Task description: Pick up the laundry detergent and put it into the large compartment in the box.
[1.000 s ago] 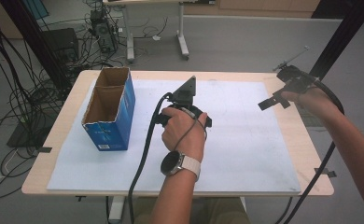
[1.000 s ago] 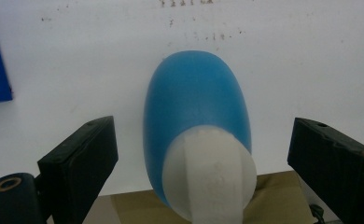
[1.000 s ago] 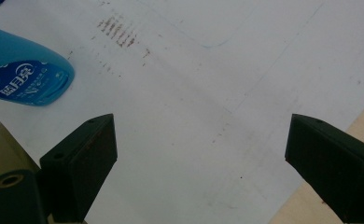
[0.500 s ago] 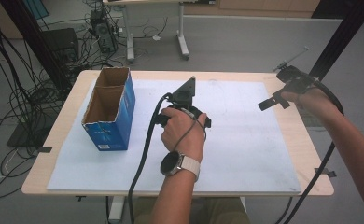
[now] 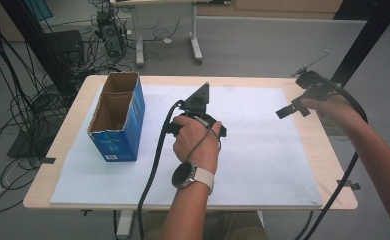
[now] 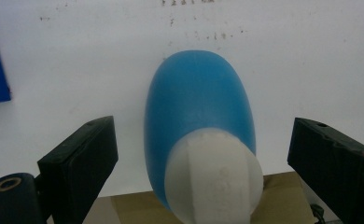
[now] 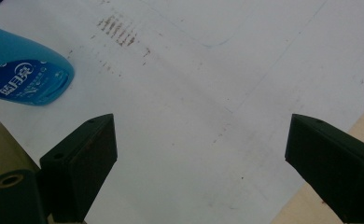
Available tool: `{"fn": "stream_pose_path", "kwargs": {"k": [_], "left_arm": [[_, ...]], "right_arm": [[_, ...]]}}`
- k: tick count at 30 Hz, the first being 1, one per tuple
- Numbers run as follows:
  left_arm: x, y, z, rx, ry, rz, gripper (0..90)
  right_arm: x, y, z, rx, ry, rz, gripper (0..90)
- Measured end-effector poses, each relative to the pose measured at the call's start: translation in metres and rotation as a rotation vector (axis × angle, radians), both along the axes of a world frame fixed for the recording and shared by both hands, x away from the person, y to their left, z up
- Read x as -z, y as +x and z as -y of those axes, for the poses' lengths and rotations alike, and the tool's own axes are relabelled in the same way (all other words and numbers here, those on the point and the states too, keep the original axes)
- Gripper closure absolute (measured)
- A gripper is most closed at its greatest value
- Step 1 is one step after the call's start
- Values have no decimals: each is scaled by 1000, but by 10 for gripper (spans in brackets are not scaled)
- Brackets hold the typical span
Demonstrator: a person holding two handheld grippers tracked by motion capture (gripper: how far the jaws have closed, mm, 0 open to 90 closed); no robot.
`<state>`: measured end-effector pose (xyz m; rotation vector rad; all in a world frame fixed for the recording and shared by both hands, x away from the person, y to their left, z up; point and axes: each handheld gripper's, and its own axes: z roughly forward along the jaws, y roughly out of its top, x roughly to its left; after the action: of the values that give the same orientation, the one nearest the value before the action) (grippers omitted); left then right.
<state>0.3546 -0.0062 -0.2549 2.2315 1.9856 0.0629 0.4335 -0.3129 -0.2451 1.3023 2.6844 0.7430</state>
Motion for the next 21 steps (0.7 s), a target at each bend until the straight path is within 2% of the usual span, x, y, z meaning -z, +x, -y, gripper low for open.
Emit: {"fn": "stream_pose_path", "kwargs": {"k": [21], "left_arm": [[0, 0, -1, -2, -6, 4, 88]], "right_arm": [[2, 0, 0, 4, 2, -3, 90]]}}
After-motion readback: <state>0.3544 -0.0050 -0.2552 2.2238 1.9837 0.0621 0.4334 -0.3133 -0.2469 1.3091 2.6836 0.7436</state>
